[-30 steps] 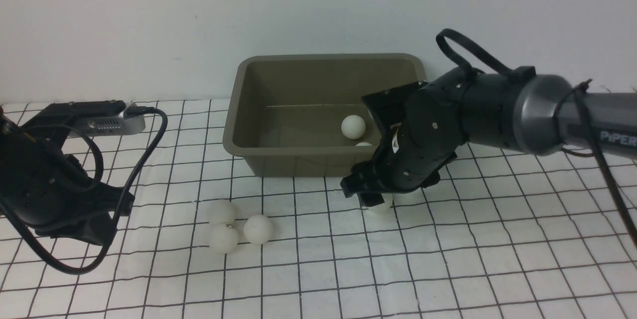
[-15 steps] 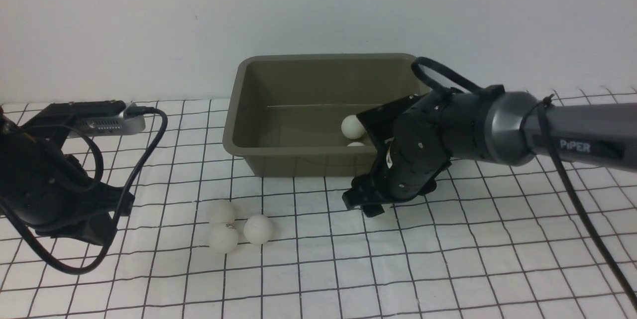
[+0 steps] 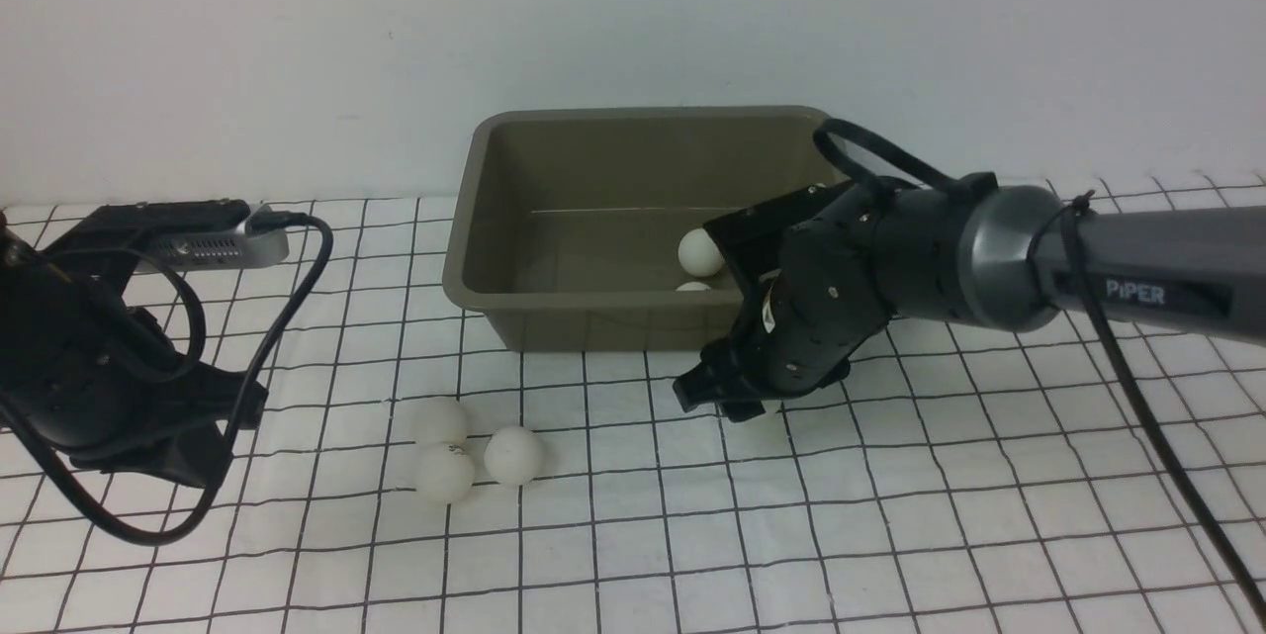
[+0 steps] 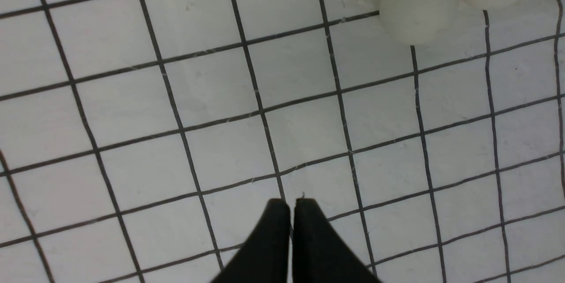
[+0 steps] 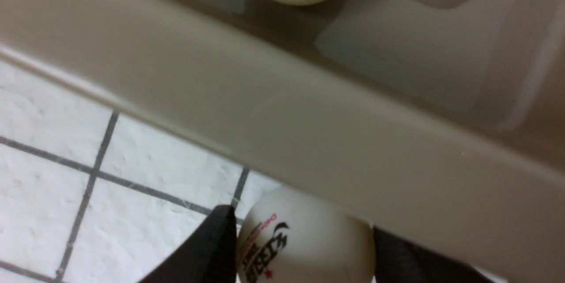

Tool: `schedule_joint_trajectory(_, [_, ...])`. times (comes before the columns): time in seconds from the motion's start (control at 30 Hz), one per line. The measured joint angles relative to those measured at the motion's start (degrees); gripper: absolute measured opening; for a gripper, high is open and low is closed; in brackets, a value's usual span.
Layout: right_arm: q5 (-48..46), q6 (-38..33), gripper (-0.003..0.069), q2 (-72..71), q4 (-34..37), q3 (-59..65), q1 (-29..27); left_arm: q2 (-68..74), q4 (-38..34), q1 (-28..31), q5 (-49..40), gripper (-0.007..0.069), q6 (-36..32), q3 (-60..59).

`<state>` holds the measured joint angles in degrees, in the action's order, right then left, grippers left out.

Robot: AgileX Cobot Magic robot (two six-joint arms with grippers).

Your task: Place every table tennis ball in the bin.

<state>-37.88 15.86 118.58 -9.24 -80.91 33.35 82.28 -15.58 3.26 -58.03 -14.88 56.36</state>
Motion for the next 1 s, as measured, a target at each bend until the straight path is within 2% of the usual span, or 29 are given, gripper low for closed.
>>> schedule_joint_trajectory(0.27, [-2.46,-4.87,0.0358,-0.08,5.96,-0.36,0.78,0.00,0.00,0.00,0.00,-0.0004,0.00,0.00])
schedule_joint_trajectory(0.4, [-5.65,-10.74,0.0358,-1.12,11.64,-0.36,3.92,0.00,0.00,0.00,0.00,-0.0004,0.00,0.00])
schedule_joint_trajectory(0.57, [-7.13,-13.60,0.0358,-5.34,13.72,-0.31,7.15,0.00,0.00,0.00,0.05,-0.0004,0.00,0.00])
schedule_joint_trajectory(0.63, [-7.47,-13.99,0.0358,-9.87,13.25,-0.98,8.04,0.00,0.00,0.00,0.05,-0.0004,0.00,0.00])
schedule_joint_trajectory(0.8, [-6.12,-12.46,0.0358,-15.32,5.61,-8.65,5.89,0.00,-0.04,0.00,0.14,-0.0004,0.00,0.00])
schedule_joint_trajectory(0.97, [-3.07,-9.15,0.0358,-13.79,0.17,-13.73,-0.01,0.00,-0.06,0.00,0.23,-0.0004,0.00,0.00])
schedule_joint_trajectory(1.0, [-2.01,-8.57,0.0358,-11.60,-0.36,-14.50,-2.85,0.00,-0.23,0.00,0.59,-0.0004,0.00,0.00])
